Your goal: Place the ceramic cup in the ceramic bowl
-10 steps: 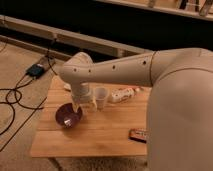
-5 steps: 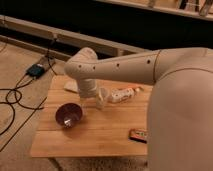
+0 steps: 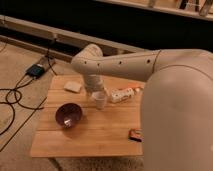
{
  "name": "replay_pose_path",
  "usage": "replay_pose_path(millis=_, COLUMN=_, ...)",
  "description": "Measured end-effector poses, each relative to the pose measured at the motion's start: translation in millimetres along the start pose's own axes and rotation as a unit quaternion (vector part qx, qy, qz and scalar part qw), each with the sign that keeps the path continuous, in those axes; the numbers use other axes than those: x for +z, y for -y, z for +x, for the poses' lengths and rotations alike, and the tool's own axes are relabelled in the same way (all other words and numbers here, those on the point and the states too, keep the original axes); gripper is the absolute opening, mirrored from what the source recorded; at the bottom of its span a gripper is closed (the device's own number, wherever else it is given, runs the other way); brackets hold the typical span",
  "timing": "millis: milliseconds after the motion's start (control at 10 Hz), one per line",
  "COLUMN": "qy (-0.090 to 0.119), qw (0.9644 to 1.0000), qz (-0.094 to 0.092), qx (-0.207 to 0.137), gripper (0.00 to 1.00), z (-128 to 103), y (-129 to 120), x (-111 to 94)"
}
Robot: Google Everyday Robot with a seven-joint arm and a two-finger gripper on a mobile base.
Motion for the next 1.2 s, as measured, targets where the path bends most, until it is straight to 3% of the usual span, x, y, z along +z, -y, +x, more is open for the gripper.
replay_pose_path(millis=600, qy=0.008, qw=0.9983, qz=-0.013, qx=-0.057, gripper=0.65, z=-48, y=-2, x=34)
replay_pose_path(millis=1200, qy=-0.006, qw=0.9975, qz=-0.039, qx=-0.058, gripper=0.65, z=-62, y=-18, x=82)
